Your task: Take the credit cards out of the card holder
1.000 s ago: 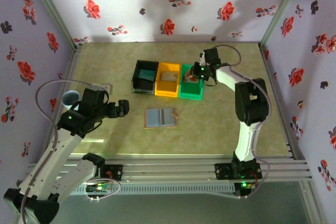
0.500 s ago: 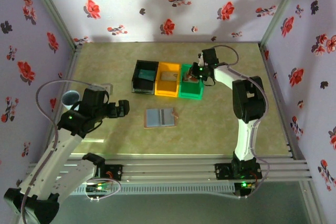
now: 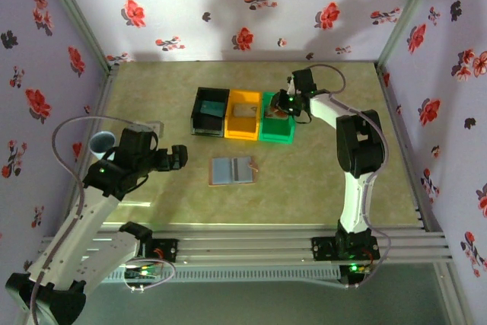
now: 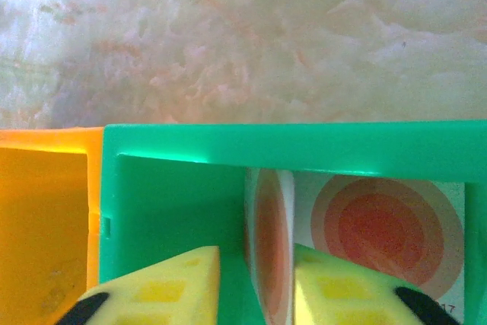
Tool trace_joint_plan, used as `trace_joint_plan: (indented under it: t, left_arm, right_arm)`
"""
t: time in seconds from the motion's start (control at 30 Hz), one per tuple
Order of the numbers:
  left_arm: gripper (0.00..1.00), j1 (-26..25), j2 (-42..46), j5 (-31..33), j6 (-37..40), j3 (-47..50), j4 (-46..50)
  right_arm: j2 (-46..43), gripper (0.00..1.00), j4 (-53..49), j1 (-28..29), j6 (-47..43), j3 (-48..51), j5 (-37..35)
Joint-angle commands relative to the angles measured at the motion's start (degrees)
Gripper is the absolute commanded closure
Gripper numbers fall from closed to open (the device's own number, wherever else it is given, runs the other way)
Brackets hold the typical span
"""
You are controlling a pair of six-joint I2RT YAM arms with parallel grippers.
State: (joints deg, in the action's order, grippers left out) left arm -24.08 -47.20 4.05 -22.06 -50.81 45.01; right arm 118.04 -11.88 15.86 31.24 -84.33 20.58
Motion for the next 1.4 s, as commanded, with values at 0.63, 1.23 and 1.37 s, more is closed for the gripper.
trace_joint_plan:
  t: [0.63,1.23,1.37]
  left_arm:
    - [0.0,0.6,-0.43,-0.8,0.88,0.71,-0.28]
    - [0.0,-5.23,-20.49,-9.91,-15.2,-0.49,0.68]
    - [0.0,-8.91,-26.99,-7.25,-17.69,-2.16,1.72]
  right_arm:
    - [-10.95,0.41,-9.87,-1.26,-4.06,-6.1,-6.06]
    - [-39.16,0.46,3.84,19.25,11.54,30.68,-7.07]
    - [-40.99,0.47,5.16,24.7,15.37,35.72,-9.39]
